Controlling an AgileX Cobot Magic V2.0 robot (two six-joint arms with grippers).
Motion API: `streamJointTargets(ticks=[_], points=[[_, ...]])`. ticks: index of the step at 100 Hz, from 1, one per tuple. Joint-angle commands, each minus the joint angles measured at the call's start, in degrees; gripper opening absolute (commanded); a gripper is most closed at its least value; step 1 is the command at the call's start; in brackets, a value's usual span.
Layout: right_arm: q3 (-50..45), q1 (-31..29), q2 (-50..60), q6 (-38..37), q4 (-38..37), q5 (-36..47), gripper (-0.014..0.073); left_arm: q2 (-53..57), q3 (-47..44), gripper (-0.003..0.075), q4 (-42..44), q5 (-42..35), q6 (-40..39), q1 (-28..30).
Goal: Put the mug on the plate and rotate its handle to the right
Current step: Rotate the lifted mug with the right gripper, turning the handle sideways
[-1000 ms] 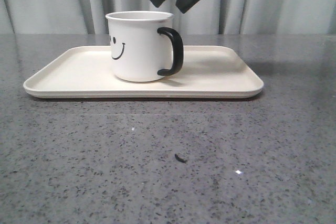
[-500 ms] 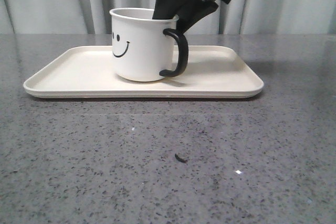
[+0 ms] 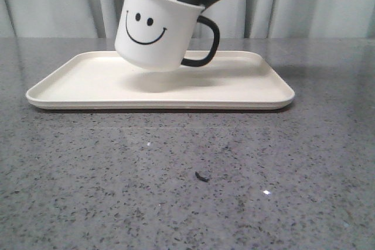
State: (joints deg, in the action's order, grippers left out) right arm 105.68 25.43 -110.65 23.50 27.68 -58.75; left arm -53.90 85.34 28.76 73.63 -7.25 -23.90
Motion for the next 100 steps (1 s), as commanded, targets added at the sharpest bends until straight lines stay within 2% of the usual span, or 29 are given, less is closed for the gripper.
streamJointTargets(ticks=[1,12,25,49,100], points=[[6.66,-0.33,3.44,3.80,2.00,-2.58,-0.0069,0.29,1.16,-0.0019,1.33,-1.30,-0.75,-0.23],[13.62,-0.33,3.14,7.59,0.37,-9.63,-0.0069,0.29,1.16,-0.0019,1.29,-1.30,-0.75,-0.23],[21.03,-0.33,2.04,7.80,-2.85,-16.01,-0.0069,0.29,1.16,-0.0019,1.20,-1.30,-0.75,-0.23],[22.00,-0.27,1.16,11.06,-8.04,-17.89,-0.0069,0.29,1.16,-0.0019,1.06,-1.30,-0.75,-0.23],[21.89,1.21,-5.43,11.43,-8.46,-17.89,-0.0069,0.29,1.16,-0.0019,0.53,-1.30,-0.75,-0.23]])
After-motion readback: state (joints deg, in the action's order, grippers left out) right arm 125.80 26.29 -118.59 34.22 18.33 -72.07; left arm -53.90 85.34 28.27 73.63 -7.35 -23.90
